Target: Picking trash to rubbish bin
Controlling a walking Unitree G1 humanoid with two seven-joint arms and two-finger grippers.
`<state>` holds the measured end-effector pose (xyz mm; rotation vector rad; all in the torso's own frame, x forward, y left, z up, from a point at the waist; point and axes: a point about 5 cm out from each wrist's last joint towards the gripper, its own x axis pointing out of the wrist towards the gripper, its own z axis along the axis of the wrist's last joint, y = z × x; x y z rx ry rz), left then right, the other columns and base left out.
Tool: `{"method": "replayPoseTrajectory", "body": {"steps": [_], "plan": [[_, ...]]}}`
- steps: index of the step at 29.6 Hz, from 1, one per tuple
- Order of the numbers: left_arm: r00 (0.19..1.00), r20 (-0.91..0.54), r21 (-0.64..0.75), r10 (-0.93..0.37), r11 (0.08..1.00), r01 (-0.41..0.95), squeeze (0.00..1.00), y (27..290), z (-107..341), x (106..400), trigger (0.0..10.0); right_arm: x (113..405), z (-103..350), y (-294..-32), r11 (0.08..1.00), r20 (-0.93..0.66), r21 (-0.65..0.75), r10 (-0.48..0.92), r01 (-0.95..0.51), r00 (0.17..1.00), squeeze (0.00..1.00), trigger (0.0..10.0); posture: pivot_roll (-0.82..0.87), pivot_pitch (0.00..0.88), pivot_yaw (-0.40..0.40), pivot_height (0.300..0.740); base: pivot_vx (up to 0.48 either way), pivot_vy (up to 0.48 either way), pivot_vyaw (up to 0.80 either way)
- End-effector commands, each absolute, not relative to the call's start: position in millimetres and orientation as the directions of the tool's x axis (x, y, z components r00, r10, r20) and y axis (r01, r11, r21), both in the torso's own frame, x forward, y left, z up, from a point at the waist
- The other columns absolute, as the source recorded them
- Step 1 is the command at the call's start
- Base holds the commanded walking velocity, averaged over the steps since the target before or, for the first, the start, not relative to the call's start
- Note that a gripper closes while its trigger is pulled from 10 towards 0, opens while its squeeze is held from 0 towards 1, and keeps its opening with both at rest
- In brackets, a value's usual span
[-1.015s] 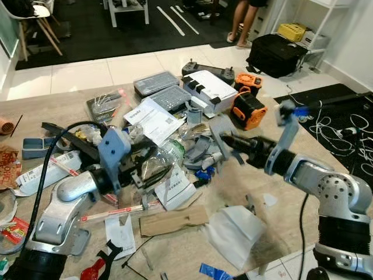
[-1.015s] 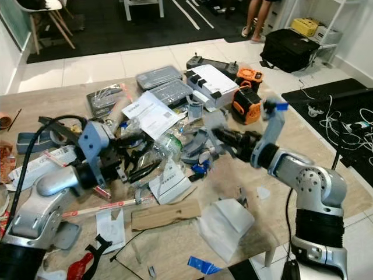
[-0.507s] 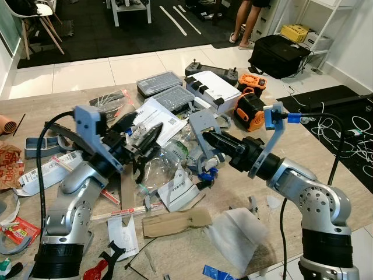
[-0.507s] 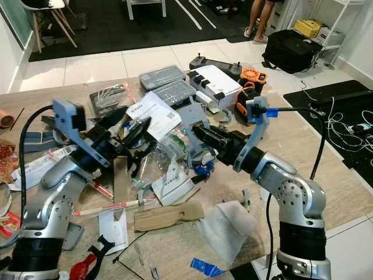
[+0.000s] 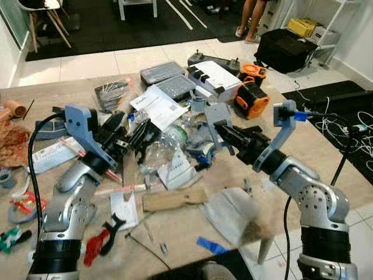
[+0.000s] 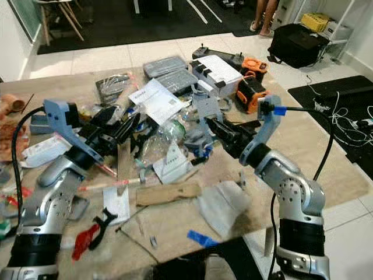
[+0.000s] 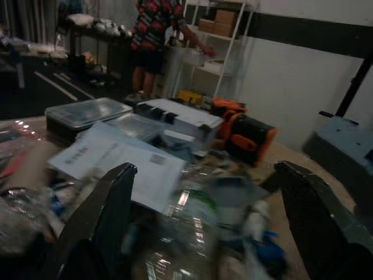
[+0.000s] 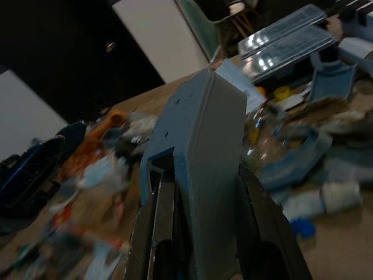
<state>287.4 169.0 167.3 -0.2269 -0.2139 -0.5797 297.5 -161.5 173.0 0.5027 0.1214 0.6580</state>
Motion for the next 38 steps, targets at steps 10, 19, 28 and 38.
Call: {"method": "replayPoseTrajectory", "body": {"steps": [10, 19, 28, 38], "plan": [[0.81, 0.241, -0.147, -0.535, 0.805, 0.575, 0.0, 162.4, 160.8, 286.7, 10.0, 298.7, 167.9, -161.8, 0.708, 0.027, 0.441, 0.603, -0.551, 0.797, 0.0, 10.0, -0.06, 0.0, -0.034, 0.74, -0.431, 0.0, 0.0], [0.799, 0.233, -0.147, -0.554, 0.793, 0.592, 0.0, 155.9, 156.9, 285.3, 10.0, 298.4, 164.1, -157.2, 0.717, 0.01, 0.42, 0.609, -0.556, 0.793, 0.0, 10.0, -0.06, 0.0, -0.033, 0.74, -0.429, 0.0, 0.0], [0.777, 0.227, -0.138, -0.587, 0.77, 0.622, 0.0, 141.2, 153.2, 284.4, 10.0, 298.0, 160.7, -153.3, 0.722, -0.001, 0.407, 0.613, -0.559, 0.79, 0.0, 10.0, -0.06, 0.0, -0.033, 0.74, -0.104, 0.0, 0.0], [0.769, 0.214, -0.141, -0.603, 0.76, 0.635, 0.0, 124.9, 144.1, 287.4, 10.0, 297.4, 148.8, -146.9, 0.738, -0.065, 0.361, 0.631, -0.571, 0.773, 0.0, 10.0, -0.06, 0.0, -0.033, 0.74, 0.0, 0.0, -0.64]]}}
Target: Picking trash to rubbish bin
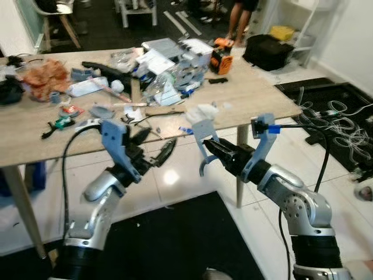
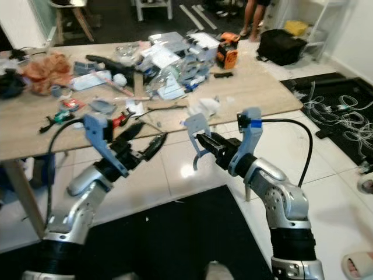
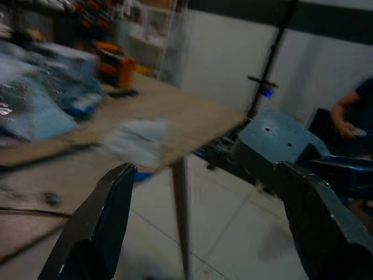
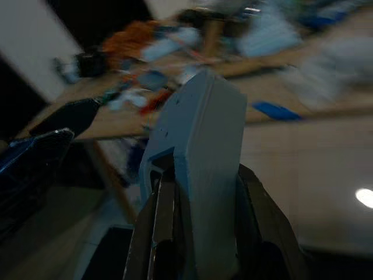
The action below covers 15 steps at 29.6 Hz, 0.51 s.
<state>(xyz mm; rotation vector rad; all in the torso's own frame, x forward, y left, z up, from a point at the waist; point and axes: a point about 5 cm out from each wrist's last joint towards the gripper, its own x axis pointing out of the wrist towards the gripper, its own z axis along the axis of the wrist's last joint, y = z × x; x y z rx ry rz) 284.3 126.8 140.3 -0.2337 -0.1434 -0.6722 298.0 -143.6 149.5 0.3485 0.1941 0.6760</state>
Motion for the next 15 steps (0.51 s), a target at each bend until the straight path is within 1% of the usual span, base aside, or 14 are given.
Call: {"method": "replayPoseTrajectory", "body": {"steps": [1, 6, 15], "plan": [[0.769, 0.214, -0.141, -0.603, 0.76, 0.635, 0.0, 124.9, 144.1, 287.4, 10.0, 297.4, 148.8, -146.9, 0.738, -0.065, 0.361, 0.631, -0.571, 0.773, 0.0, 10.0, -0.06, 0.0, -0.033, 0.74, 0.0, 0.0, -0.8], [0.752, 0.212, -0.149, -0.624, 0.74, 0.656, 0.0, 121.5, 142.6, 289.9, 10.0, 298.4, 146.6, -145.8, 0.736, -0.071, 0.354, 0.637, -0.578, 0.768, 0.0, 10.0, -0.06, 0.0, -0.03, 0.74, 0.0, 0.0, -0.8], [0.747, 0.214, -0.146, -0.629, 0.736, 0.661, 0.0, 120.1, 141.8, 292.2, 10.0, 299.0, 144.9, -145.6, 0.734, -0.074, 0.347, 0.642, -0.584, 0.763, 0.0, 10.0, -0.06, 0.0, -0.03, 0.74, 0.0, 0.0, -0.8]]}}
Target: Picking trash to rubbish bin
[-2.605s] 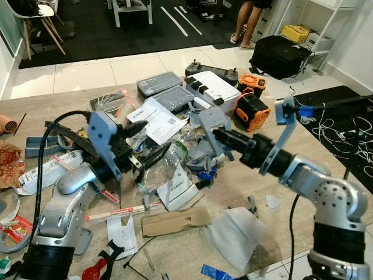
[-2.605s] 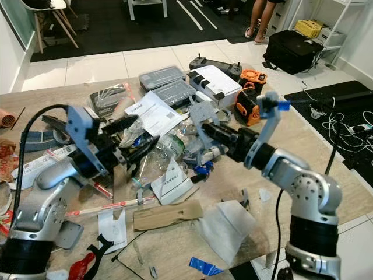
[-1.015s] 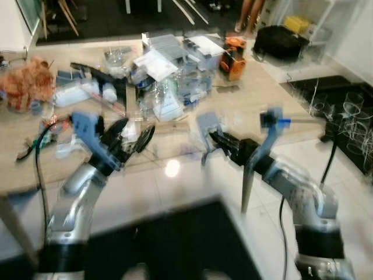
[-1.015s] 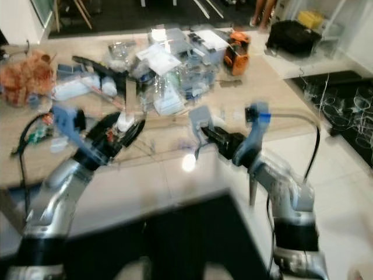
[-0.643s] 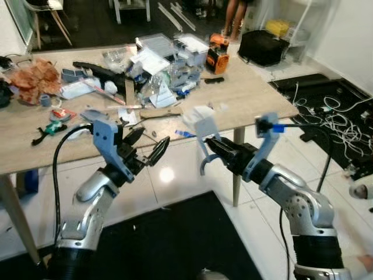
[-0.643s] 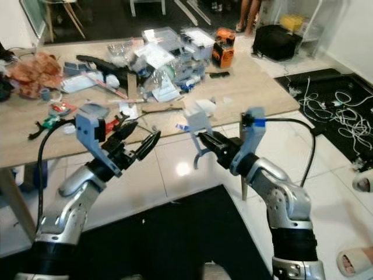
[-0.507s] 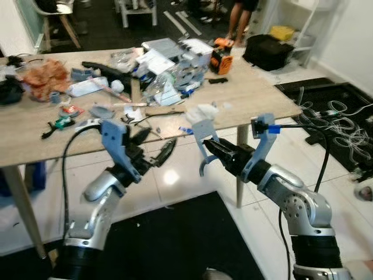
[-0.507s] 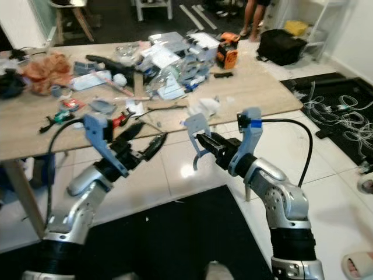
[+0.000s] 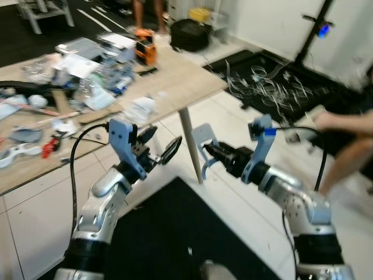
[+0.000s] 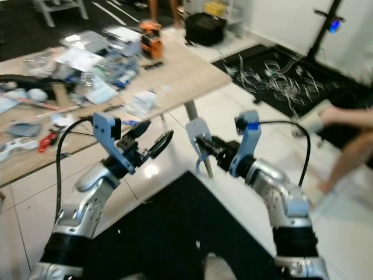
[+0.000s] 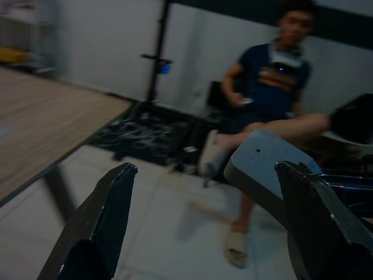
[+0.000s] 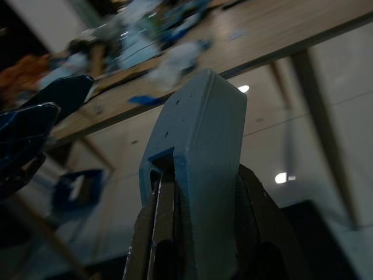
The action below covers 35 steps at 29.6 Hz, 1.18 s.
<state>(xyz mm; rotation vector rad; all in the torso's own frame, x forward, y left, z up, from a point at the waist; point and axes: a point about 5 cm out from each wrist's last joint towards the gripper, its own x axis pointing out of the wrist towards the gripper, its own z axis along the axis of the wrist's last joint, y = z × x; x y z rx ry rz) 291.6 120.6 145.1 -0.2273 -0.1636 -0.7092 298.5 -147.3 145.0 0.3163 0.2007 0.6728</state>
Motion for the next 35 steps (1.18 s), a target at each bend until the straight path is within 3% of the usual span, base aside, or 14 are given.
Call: {"method": "replayPoseTrajectory", "body": {"steps": [1, 35], "plan": [[0.746, 0.214, -0.15, -0.63, 0.734, 0.663, 0.0, 120.0, 141.4, 292.4, 10.0, 299.1, 144.8, -145.5, 0.734, -0.074, 0.345, 0.643, -0.586, 0.762, 0.0, 10.0, -0.06, 0.0, -0.03, 0.74, 0.0, 0.0, -0.8], [0.73, 0.217, -0.178, -0.648, 0.709, 0.682, 0.0, 119.1, 137.4, 294.9, 10.0, 299.6, 141.5, -144.9, 0.73, -0.078, 0.329, 0.653, -0.599, 0.753, 0.0, 10.0, -0.06, 0.0, -0.032, 0.74, 0.0, 0.0, -0.8]]}}
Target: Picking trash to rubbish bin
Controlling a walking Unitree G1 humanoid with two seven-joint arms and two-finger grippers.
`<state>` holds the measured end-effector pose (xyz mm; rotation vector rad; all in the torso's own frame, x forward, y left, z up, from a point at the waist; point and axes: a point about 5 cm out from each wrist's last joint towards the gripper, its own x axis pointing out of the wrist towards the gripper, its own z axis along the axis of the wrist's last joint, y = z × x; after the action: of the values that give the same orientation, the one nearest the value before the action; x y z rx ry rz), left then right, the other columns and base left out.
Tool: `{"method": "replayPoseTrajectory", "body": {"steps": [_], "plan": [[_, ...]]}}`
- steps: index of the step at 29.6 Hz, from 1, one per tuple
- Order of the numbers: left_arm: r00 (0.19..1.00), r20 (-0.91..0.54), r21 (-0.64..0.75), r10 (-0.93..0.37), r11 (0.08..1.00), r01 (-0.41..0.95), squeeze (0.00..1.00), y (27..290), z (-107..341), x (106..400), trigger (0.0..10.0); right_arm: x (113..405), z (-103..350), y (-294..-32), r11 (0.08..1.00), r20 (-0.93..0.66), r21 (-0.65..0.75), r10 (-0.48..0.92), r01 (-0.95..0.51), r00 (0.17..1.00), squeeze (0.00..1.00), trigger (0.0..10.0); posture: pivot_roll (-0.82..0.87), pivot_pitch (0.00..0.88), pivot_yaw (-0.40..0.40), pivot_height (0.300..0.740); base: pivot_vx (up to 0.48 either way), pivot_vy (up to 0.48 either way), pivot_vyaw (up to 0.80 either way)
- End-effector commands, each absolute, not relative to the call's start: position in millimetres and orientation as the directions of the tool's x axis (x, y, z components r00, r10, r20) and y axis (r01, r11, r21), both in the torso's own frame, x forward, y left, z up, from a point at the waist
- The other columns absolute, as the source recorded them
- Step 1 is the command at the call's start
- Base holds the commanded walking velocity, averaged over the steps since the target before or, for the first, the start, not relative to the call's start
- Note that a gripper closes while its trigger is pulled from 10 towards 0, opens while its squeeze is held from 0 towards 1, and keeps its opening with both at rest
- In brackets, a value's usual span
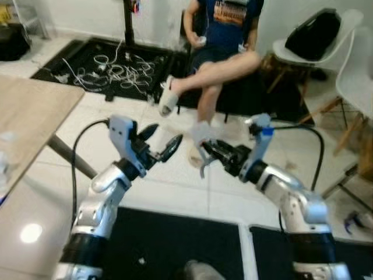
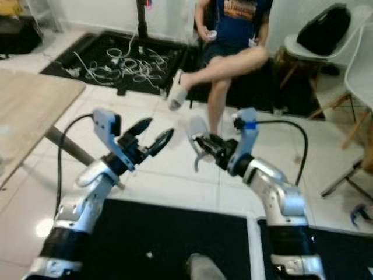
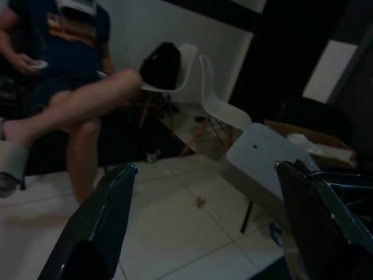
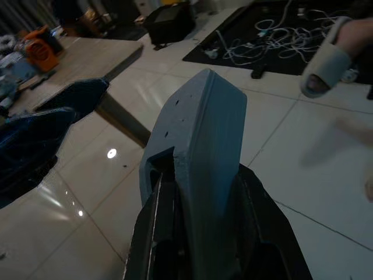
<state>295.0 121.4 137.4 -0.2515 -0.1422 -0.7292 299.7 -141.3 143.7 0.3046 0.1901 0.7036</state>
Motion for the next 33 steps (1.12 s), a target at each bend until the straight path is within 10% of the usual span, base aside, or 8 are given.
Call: {"method": "replayPoseTrajectory", "body": {"steps": [1, 33], "plan": [[0.73, 0.217, -0.178, -0.648, 0.709, 0.682, 0.0, 119.1, 137.4, 295.0, 10.0, 299.7, 141.5, -144.9, 0.73, -0.078, 0.329, 0.653, -0.599, 0.754, 0.0, 10.0, -0.06, 0.0, -0.033, 0.74, 0.0, 0.0, -0.8], [0.73, 0.226, -0.182, -0.645, 0.708, 0.682, 0.0, 119.7, 138.6, 295.5, 10.0, 300.1, 143.3, -144.9, 0.732, -0.076, 0.319, 0.653, -0.602, 0.754, 0.0, 10.0, -0.06, 0.0, -0.031, 0.74, 0.0, 0.0, -0.8]]}}
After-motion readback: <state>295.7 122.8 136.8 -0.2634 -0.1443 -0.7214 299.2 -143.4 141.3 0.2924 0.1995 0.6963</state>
